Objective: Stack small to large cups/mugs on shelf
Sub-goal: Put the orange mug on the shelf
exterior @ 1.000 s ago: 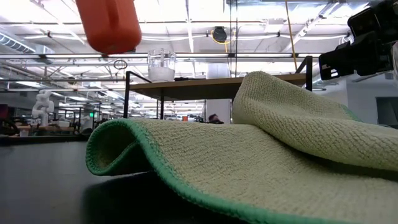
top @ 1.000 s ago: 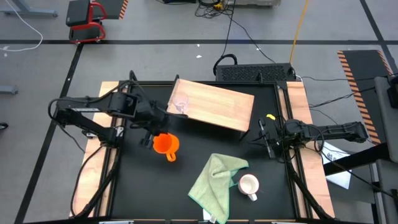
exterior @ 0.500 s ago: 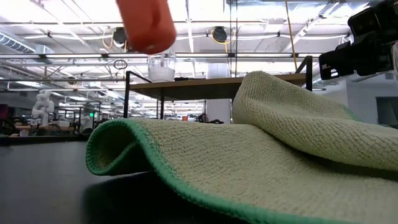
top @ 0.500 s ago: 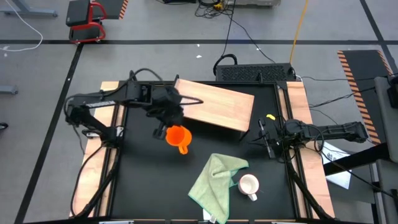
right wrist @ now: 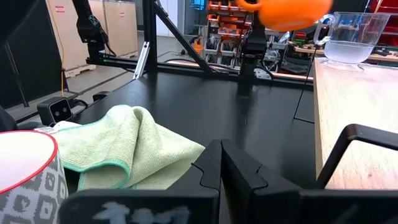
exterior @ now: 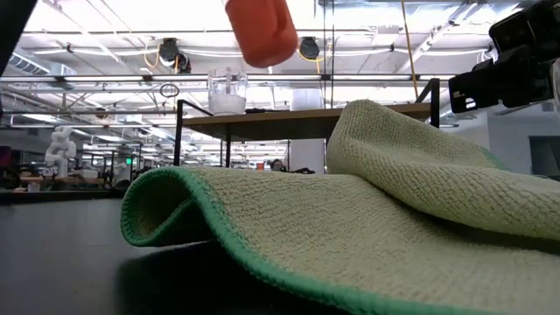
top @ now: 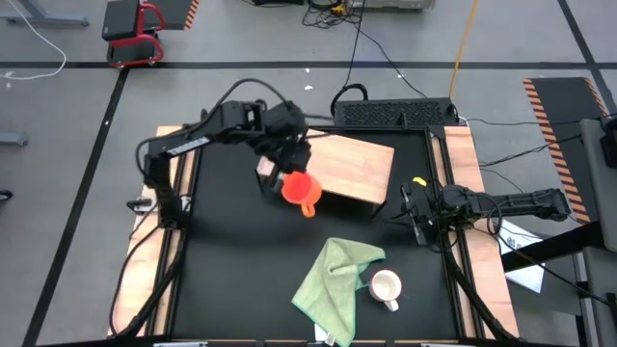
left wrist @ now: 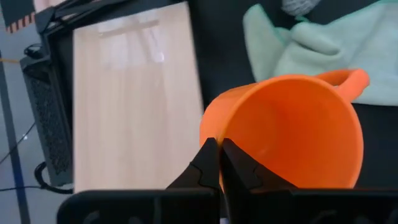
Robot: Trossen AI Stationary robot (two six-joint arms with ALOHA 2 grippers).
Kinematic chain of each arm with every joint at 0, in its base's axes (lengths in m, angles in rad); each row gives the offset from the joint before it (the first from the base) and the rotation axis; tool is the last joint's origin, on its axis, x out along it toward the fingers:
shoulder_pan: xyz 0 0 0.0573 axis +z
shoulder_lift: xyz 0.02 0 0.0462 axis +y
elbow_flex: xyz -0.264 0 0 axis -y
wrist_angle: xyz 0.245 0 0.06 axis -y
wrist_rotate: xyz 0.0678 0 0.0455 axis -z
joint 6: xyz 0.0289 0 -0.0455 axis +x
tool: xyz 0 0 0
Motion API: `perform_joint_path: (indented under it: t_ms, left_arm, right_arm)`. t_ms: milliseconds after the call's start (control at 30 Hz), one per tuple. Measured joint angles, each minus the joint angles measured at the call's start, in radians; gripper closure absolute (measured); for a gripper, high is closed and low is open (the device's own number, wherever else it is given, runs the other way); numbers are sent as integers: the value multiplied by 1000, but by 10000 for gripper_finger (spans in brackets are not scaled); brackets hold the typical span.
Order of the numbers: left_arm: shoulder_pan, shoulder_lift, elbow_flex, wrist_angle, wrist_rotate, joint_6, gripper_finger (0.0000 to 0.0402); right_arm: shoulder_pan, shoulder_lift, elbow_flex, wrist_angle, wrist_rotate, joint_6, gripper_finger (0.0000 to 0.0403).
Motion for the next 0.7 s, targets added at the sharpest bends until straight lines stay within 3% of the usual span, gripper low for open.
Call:
perform_joint_path:
  t_ms: [200, 700]
  left_arm:
    - [55, 67, 73, -31, -5, 41, 401]
    - [156, 73, 73, 112, -14, 140, 401]
  right_arm:
    - [0, 0, 0, 0, 0, -1, 403]
    - [0, 0, 0, 2, 0, -2, 403]
